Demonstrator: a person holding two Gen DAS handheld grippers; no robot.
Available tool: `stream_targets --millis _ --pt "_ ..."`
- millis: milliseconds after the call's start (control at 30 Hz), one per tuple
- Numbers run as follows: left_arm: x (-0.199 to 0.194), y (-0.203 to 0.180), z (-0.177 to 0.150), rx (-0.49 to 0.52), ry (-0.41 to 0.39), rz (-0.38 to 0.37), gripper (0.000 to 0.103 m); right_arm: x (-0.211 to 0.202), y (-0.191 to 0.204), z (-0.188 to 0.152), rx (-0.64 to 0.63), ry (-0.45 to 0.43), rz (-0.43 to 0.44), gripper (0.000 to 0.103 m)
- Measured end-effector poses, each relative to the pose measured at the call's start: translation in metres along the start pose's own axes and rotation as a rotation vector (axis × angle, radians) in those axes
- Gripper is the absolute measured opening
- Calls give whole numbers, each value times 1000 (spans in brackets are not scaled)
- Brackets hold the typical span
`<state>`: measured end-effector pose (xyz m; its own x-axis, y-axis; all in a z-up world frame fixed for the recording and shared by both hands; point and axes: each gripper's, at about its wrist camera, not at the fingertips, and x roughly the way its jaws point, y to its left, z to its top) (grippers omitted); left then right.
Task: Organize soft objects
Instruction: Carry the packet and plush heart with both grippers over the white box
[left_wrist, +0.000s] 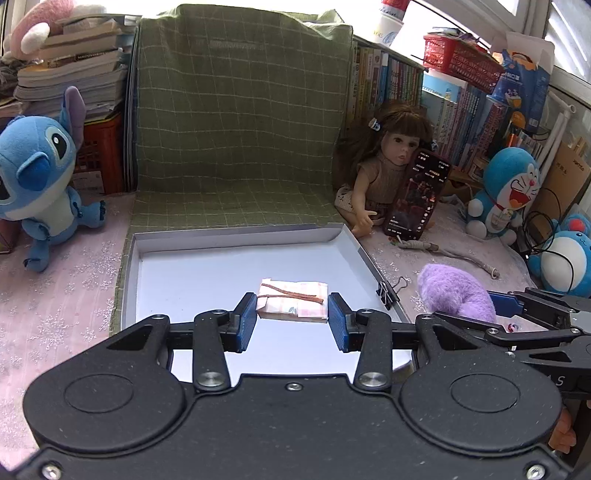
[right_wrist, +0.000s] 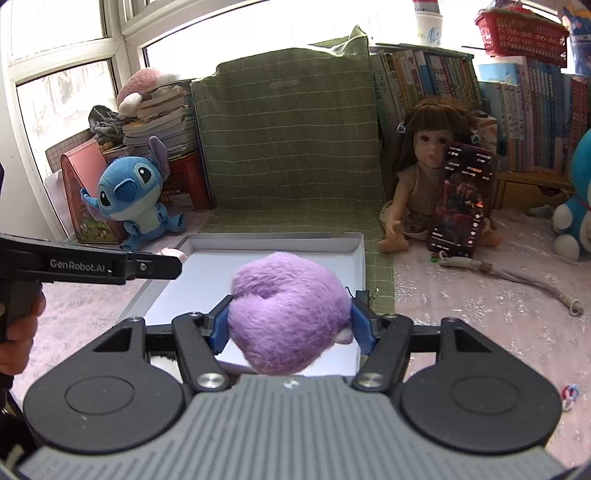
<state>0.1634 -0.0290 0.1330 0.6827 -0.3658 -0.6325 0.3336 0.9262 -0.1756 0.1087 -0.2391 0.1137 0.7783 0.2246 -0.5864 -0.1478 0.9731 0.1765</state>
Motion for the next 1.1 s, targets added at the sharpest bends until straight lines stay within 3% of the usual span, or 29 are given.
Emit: stream_targets --millis 233,333,467,700,833,1100 --pt "91 20 40 -84 112 36 40 85 -30 37 128 101 28 67" --pt "124 32 46 -146 149 31 40 112 -33 40 112 116 1 67" --pt "157 40 50 -158 176 52 40 141 -33 36 57 147 -51 67" --pt "180 42 57 -133 174 70 40 171 -25 37 -22 169 -82 68" --pt "195 45 61 -132 218 94 40 186 -17 37 -85 188 -93 68" --pt "210 46 66 -107 242 103 40 200 -13 32 -107 199 -96 68"
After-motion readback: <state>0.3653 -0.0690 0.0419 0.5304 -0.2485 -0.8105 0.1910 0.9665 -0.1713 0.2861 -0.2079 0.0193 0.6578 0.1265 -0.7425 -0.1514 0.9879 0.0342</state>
